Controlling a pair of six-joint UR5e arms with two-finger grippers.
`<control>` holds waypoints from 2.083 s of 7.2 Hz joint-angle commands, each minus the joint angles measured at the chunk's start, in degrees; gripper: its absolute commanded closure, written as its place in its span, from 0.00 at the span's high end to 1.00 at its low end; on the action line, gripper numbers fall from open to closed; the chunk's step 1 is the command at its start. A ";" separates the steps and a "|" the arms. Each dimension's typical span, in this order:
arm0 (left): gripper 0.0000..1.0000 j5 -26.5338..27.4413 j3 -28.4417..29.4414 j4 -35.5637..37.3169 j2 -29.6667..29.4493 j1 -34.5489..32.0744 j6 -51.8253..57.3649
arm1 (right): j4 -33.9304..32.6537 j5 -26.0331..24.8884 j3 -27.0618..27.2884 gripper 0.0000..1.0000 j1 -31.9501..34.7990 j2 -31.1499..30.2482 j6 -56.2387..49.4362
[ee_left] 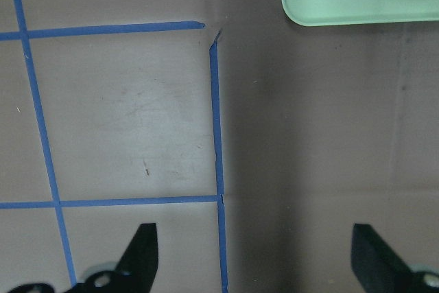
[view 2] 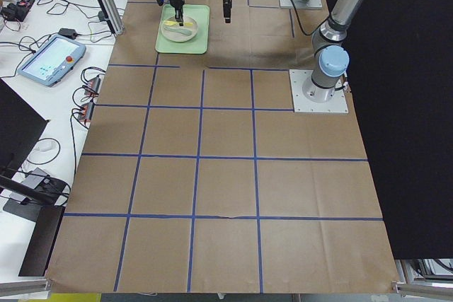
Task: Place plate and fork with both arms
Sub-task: 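Lift the fork out and lay it on the tray beside the plate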
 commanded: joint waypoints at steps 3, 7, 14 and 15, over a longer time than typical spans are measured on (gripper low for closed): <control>1.00 0.09 0.10 -0.07 0.88 0.00 0.10 | 8.21 -0.78 -0.38 0.01 -3.14 -4.67 -3.21; 1.00 0.09 0.36 -0.07 1.76 0.00 0.10 | 7.10 -1.84 6.37 0.01 -9.75 -5.21 -11.05; 1.00 0.18 -1.13 -2.18 3.61 0.09 0.10 | 2.67 -1.93 7.09 1.00 -10.63 -5.63 -11.23; 1.00 0.09 -1.22 -2.18 3.61 0.09 0.10 | 5.56 -2.01 8.05 1.00 -10.72 -9.74 -12.01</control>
